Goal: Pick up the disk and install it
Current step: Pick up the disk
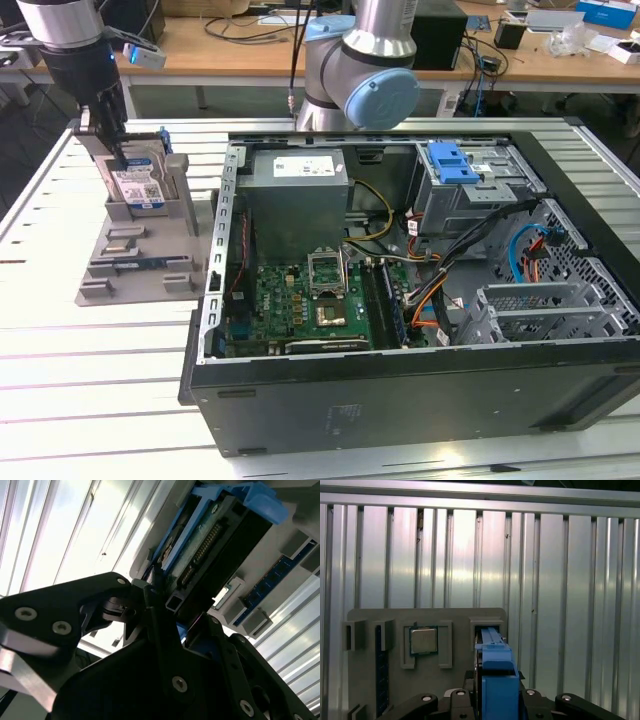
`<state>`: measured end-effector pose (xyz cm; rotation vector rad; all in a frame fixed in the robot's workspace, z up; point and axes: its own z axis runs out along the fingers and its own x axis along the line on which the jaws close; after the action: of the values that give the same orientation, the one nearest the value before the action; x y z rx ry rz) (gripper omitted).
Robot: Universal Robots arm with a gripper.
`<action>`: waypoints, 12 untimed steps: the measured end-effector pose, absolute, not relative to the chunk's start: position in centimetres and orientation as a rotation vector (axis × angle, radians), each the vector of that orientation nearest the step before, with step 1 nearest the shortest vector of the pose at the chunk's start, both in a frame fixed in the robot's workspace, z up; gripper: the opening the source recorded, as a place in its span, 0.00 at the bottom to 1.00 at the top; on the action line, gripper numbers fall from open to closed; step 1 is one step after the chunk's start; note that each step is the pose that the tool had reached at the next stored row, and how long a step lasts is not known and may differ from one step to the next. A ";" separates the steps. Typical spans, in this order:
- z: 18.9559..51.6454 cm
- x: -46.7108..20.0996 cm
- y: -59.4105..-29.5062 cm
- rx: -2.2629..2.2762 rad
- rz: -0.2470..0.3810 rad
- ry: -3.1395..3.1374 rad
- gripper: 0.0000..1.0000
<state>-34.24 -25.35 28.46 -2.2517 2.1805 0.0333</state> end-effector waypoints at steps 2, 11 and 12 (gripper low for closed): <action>28.5 -34.2 -25.4 -2.252 0.033 2.180 0.36; 29.2 -34.2 -25.3 -2.254 0.028 2.183 0.36; 29.5 -34.2 -25.3 -2.254 0.028 2.183 0.36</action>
<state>-34.24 -25.30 29.50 -2.2543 2.1830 0.0280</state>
